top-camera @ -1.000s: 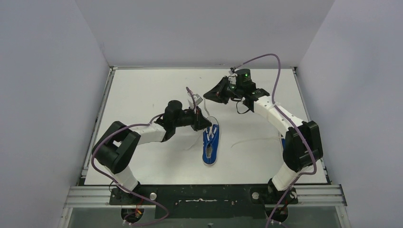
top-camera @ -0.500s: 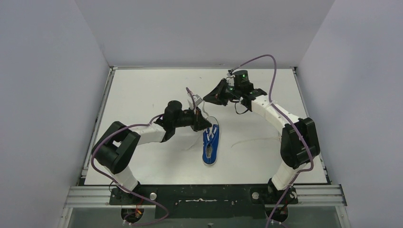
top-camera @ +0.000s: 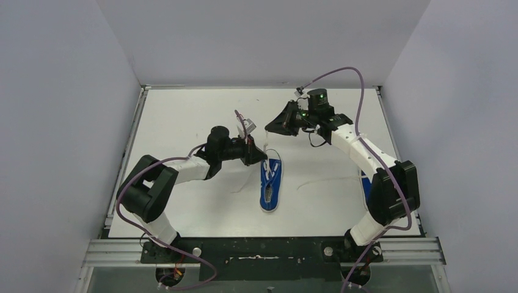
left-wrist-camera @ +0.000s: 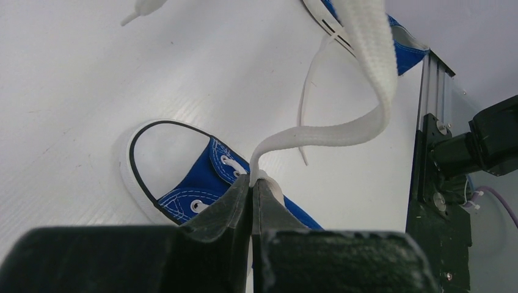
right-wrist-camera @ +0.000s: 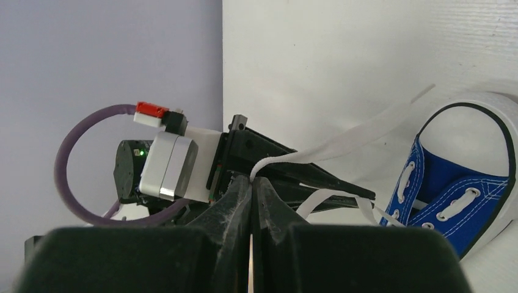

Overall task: Tie the shoes
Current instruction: Move the shoe to the center of the board.

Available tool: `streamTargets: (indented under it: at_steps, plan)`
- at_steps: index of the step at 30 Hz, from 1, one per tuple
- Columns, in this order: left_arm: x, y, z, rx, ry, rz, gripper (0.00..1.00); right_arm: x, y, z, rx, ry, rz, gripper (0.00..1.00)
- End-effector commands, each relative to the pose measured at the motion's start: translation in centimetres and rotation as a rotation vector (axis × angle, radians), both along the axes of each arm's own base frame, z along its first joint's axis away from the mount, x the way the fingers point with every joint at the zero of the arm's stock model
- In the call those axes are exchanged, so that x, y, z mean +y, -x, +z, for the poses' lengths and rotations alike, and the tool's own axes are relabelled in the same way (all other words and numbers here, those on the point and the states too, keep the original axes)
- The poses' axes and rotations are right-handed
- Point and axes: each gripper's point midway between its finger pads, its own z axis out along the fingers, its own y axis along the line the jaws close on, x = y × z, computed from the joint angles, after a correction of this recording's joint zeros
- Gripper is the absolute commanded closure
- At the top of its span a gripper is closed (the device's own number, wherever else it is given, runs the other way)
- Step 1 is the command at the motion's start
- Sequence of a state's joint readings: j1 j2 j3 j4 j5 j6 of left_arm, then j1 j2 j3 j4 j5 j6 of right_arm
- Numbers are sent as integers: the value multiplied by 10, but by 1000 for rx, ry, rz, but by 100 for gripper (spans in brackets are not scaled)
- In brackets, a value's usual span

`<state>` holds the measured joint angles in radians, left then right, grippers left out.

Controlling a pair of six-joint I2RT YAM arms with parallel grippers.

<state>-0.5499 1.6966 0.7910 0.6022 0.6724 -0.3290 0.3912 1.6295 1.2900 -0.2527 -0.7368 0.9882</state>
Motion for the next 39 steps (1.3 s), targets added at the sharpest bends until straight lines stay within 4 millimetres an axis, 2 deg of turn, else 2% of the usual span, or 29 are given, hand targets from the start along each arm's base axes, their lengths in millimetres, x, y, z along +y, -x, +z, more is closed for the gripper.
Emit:
streamTargets:
  at_steps: [1, 4, 7, 12, 15, 17, 21, 26, 28, 30, 35, 38, 39]
  plan:
    - [-9, -12, 32, -93, 74, -17, 100, -1, 18, 33, -116, -43, 86, 100]
    - [-10, -15, 30, -75, 84, -11, 100, -4, 27, 29, -133, -32, 107, 100]
    - [-12, -14, 31, -68, 96, -13, 100, -3, 21, 22, -126, -4, 110, 100]
    - [-8, -8, 33, -66, 105, -6, 100, 23, -4, 4, -97, 21, 121, 99]
    - [-4, -4, 30, -67, 102, 0, 100, 44, -11, -14, -55, 47, 149, 99]
    - [-2, -3, 28, -66, 99, 9, 100, 54, -13, -17, -48, 51, 165, 99]
    - [-2, -2, 23, -53, 100, 10, 100, 62, -15, -23, -16, 45, 149, 99]
    - [-2, -2, 27, -50, 118, 15, 100, 68, -11, -59, 68, 116, 158, 95]
    - [-1, -2, 27, -49, 121, 18, 100, 69, -10, -63, 70, 133, 166, 87]
    - [-1, -1, 26, -47, 127, 21, 100, 65, -13, -59, 62, 136, 171, 81]
    - [-1, -1, 29, -66, 133, 19, 100, 33, -16, -48, 75, 147, 186, 59]
    - [0, -3, 31, -105, 120, 8, 100, 8, -14, -44, 63, 158, 177, 39]
    - [0, -4, 33, -115, 118, -1, 100, 1, -12, -44, 57, 153, 179, 36]
